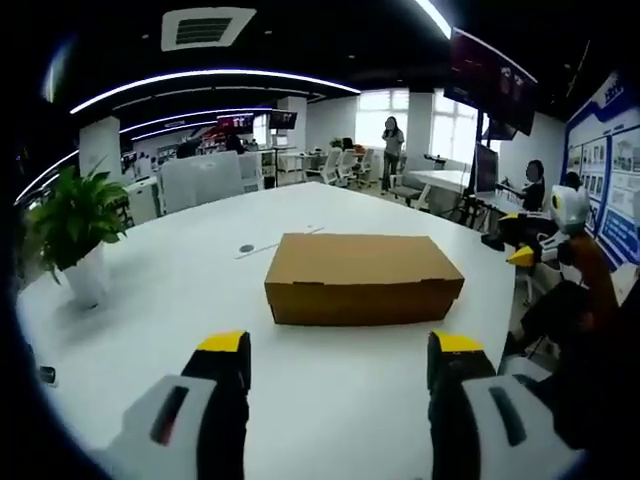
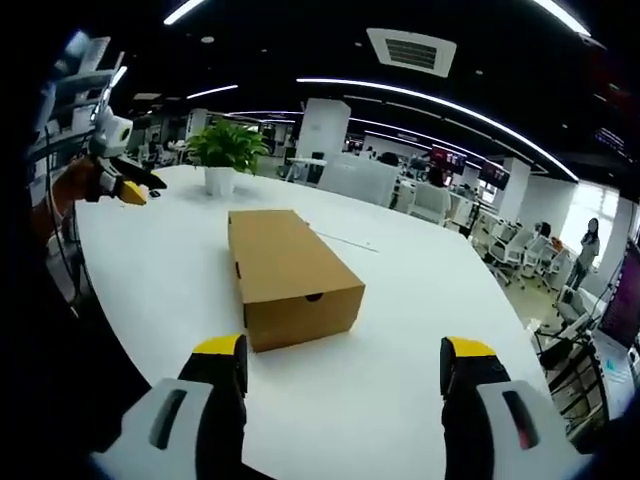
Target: Operate the shoe box by opening the lid, removing the specified soft item, and placing it in the target area until the item is outside and the box remains undamaged.
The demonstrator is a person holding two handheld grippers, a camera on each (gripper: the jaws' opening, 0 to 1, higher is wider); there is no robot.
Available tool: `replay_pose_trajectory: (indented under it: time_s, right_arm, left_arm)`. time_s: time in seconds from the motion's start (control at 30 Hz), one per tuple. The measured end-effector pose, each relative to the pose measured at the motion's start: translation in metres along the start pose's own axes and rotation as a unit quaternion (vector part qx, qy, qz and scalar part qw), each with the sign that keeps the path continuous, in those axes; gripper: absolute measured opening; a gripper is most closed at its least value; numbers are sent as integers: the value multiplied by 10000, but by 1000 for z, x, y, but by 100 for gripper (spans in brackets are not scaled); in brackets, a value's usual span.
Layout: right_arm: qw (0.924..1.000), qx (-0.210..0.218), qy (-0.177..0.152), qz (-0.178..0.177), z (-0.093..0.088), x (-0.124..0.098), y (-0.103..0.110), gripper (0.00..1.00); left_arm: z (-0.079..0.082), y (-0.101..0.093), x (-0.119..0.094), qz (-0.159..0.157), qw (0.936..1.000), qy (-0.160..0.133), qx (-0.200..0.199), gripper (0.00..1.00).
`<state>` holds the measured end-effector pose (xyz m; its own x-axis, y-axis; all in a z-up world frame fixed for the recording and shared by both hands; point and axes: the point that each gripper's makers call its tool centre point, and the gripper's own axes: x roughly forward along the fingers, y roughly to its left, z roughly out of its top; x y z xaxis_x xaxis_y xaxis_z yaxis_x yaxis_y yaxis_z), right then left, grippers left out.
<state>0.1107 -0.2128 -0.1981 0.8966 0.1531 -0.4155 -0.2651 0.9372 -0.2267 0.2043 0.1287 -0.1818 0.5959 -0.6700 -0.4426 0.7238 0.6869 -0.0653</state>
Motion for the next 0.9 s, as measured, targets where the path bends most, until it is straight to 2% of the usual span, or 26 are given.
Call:
replay_pose_trajectory:
  time_s: [0.27, 0.47, 0.7, 0.8, 0.9]
  right_arm:
    - [10000, 31, -8, 22, -1, 0, 1, 81]
    - [10000, 27, 19, 13, -3, 1, 0, 81]
    - [10000, 65, 14, 33, -2, 1, 1, 81]
    - [10000, 61, 1, 35, -1, 1, 1, 81]
    - [10000, 72, 1, 41, 0, 1, 1, 81]
  left_arm:
    - [6, -6, 0, -116, 9998, -153, -29, 75]
    - [8, -14, 0, -318, 9993, -213, -30, 60]
    - [9, -23, 1, -471, 9986, -230, 13, 56]
    - [11, -18, -1, -338, 9989, -260, 171, 65]
    - [9, -19, -1, -375, 9990, -230, 99, 70]
